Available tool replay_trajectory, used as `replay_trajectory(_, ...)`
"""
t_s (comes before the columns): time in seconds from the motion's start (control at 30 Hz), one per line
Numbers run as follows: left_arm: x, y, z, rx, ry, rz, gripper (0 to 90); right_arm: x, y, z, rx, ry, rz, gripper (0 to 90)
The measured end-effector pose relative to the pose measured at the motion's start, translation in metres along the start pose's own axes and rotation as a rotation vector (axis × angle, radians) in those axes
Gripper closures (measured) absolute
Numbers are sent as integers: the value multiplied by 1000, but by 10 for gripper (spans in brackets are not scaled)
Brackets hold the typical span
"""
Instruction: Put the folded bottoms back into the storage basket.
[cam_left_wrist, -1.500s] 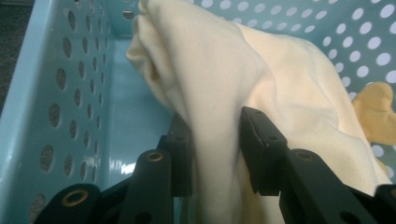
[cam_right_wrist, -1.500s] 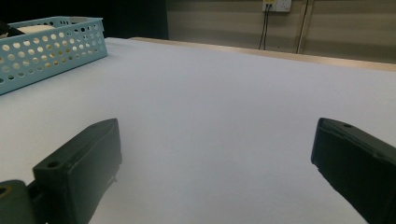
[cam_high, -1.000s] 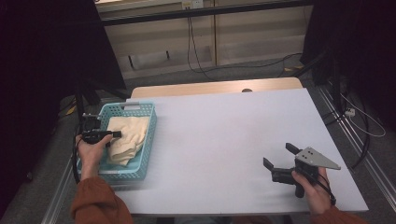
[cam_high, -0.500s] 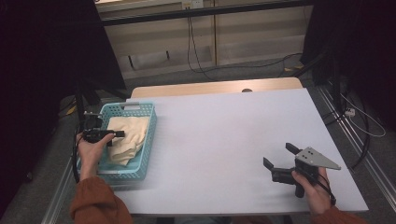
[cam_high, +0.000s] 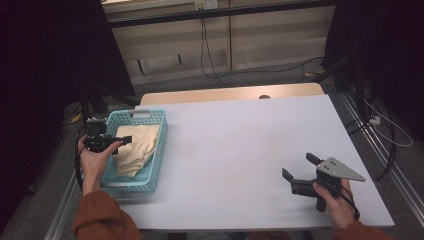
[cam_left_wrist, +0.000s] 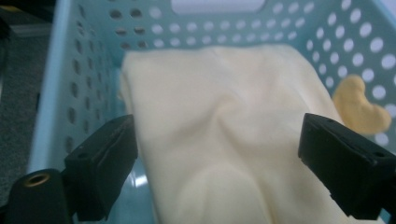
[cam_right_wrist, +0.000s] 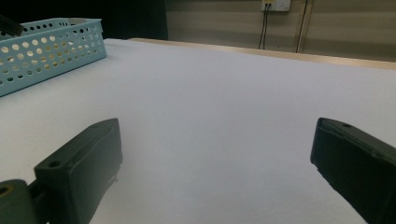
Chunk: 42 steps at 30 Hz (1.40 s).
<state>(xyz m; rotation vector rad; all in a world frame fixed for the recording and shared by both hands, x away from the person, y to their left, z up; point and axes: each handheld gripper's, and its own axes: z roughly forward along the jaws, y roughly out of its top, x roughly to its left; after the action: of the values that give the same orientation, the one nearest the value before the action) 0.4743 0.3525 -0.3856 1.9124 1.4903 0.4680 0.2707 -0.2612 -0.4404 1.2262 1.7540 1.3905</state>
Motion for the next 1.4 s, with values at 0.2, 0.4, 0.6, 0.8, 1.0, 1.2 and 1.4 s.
replay_trajectory(0.2, -1, 1, -4, -84, -52, -12, 48, -2, 0, 0, -1, 1, 4, 20)
replay_trajectory(0.4, -6, -1, -21, -206, -97, 19, 59, -3, -1, 0, -4, 3, 13, 20)
replay_trajectory(0.6, -15, -1, -40, -209, -93, 40, 54, -1, 0, -2, -7, 9, 5, 20)
replay_trajectory(0.8, -21, -7, -57, -242, -105, 93, 52, -1, 0, -2, -6, 5, 5, 19)
replay_trajectory(1.0, -33, -7, -76, -284, -130, 131, 46, 2, 0, -1, -2, 0, -10, 19)
replay_trajectory(1.2, -43, -22, -76, -340, -144, 162, 47, 2, 0, 0, 0, -9, -11, 19)
replay_trajectory(1.4, -49, -36, -81, -383, -149, 131, 44, 1, 0, -1, 1, -13, -7, 19)
